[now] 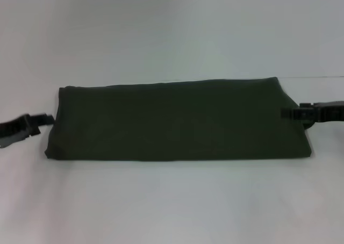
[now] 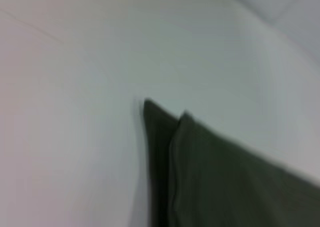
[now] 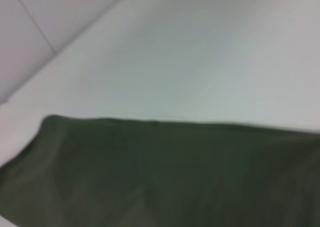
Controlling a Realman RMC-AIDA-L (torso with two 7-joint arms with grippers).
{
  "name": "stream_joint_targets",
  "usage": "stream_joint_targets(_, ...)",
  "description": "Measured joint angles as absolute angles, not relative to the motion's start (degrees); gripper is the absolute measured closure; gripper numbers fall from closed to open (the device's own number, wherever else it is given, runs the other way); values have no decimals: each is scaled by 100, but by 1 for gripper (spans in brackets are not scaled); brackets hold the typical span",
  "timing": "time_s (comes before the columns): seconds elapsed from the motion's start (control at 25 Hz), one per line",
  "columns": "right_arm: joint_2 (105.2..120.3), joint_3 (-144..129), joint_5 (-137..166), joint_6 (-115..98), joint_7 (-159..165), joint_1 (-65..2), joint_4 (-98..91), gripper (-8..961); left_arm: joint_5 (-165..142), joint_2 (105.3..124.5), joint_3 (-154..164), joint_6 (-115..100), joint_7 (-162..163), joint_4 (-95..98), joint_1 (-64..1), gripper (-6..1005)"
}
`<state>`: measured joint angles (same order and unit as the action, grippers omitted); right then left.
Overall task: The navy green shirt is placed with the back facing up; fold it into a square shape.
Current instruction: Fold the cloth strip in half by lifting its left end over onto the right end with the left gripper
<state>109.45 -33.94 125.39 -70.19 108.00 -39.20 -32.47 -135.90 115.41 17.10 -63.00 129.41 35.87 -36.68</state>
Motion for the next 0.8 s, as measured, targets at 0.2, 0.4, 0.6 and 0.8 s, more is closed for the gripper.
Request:
stream_joint_targets(0.2,10946,-3392,12087,-7129,10288,-3837,-3252,155,-13104,11458,879,-7160,13409,3483,-3500,421)
stream_joint_targets(0.4,10907,-3392,12014,-7136,10127,-3830,-3252,155,-12899,11535,495,-7704,13787,3293,-3179,245)
stream_joint_targets(0.6,10903,-3411,12002,-7150,9996,-3864,-3252,155,-12855,11660,481,-7535,13922,3068,-2939,163)
stream_joint_targets(0.8,10899,-3447,12004,-7176,9969,-3892,-3252,155,-12844,11701,474,-7181,13929,2835,-2895,99)
